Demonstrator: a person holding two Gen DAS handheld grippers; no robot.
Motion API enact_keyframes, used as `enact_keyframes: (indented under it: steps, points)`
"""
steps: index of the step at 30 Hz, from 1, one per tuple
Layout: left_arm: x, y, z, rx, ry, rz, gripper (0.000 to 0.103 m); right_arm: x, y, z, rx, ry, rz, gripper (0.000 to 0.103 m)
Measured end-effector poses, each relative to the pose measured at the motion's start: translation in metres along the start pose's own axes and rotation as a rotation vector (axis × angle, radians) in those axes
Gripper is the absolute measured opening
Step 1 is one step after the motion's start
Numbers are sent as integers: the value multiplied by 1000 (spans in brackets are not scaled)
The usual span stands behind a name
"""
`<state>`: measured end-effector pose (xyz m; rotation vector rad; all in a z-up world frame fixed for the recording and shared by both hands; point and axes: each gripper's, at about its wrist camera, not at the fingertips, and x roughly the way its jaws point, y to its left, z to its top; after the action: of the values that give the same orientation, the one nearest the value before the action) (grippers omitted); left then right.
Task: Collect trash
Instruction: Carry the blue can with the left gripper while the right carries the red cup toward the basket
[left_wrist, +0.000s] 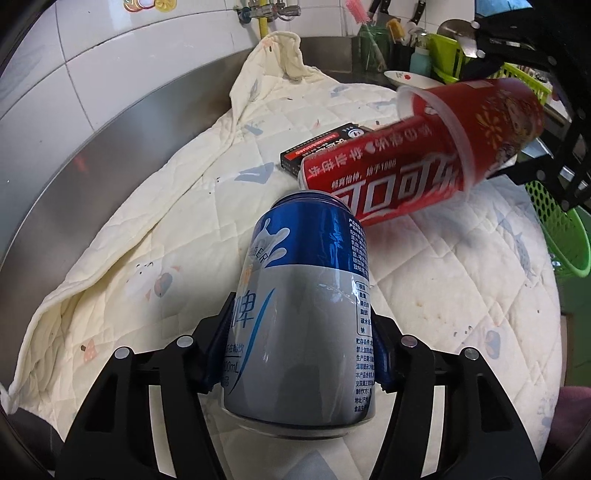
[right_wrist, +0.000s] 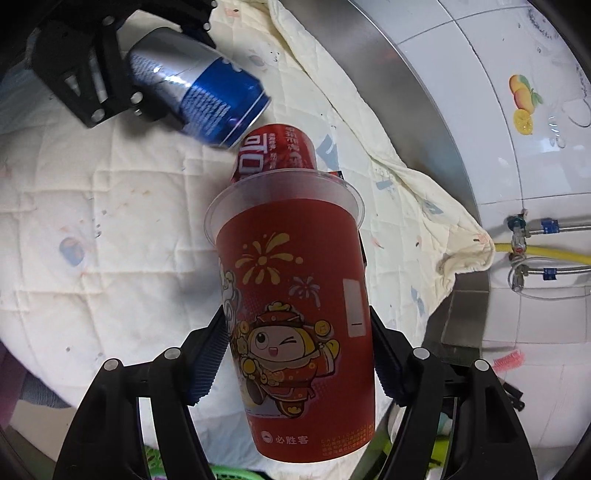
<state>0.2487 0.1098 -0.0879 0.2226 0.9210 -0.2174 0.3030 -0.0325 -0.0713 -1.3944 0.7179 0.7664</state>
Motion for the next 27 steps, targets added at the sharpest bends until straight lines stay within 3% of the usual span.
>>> enact_keyframes:
  steps: [10, 17, 27]
  points:
    - [-31, -11, -12, -39, -43, -6, 60, -27, 25, -22, 27, 38, -30, 68]
    - [-58, -27, -18, -31, -81, 2, 60, -49, 45, -39, 113, 26, -40, 68]
    - [-82, -62, -8, -12, -134, -44, 60, -79, 67, -78, 448, -64, -56, 68]
